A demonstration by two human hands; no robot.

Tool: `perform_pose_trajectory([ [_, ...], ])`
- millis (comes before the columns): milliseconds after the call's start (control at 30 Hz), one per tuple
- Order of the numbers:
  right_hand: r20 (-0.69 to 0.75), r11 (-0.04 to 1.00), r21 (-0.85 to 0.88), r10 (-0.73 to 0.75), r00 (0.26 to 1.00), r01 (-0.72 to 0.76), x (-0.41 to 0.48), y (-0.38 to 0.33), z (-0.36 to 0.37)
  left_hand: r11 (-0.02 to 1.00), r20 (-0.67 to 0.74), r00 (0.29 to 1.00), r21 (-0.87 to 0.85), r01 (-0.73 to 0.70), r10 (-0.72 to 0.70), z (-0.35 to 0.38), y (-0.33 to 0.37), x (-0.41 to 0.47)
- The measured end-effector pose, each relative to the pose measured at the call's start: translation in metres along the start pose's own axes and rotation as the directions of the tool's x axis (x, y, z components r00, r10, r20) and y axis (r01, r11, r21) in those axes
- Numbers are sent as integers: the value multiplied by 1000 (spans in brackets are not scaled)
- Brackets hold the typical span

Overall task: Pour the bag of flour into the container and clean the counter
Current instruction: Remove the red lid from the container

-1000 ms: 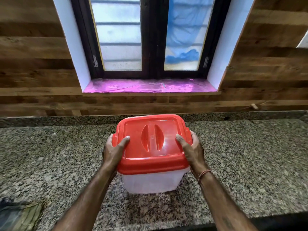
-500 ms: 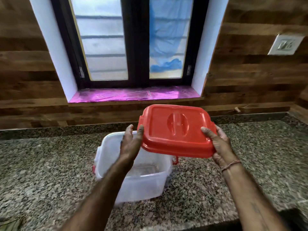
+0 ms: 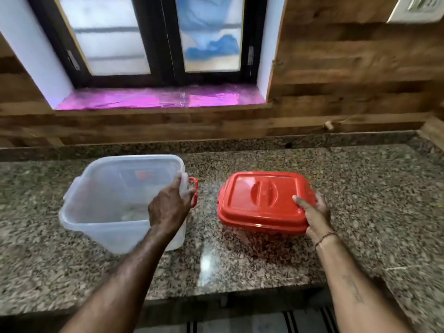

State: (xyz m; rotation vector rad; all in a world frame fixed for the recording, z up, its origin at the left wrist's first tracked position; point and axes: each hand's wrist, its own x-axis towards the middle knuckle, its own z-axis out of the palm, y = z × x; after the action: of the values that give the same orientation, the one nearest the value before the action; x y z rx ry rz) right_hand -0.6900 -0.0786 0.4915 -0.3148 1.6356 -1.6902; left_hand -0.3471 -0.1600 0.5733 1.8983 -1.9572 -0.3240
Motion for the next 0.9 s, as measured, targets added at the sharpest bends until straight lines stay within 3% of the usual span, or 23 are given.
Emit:
perform_pose_trajectory([
  [300, 45, 940, -336, 73, 996, -54, 52, 106, 14, 997, -59, 998, 80, 13, -9, 9, 0, 3],
  [567, -39, 675, -737, 8, 999, -35, 17, 91, 21, 994, -90, 996, 109, 14, -4, 16, -1, 3],
  [733, -21, 575, -818, 2, 1000, -18, 17, 91, 21, 994, -89, 996, 109, 21, -12, 18, -2, 2],
  [900, 24, 593, -804, -43, 999, 45, 0, 84, 33, 993, -87, 996, 116, 21, -11, 18, 1, -2],
])
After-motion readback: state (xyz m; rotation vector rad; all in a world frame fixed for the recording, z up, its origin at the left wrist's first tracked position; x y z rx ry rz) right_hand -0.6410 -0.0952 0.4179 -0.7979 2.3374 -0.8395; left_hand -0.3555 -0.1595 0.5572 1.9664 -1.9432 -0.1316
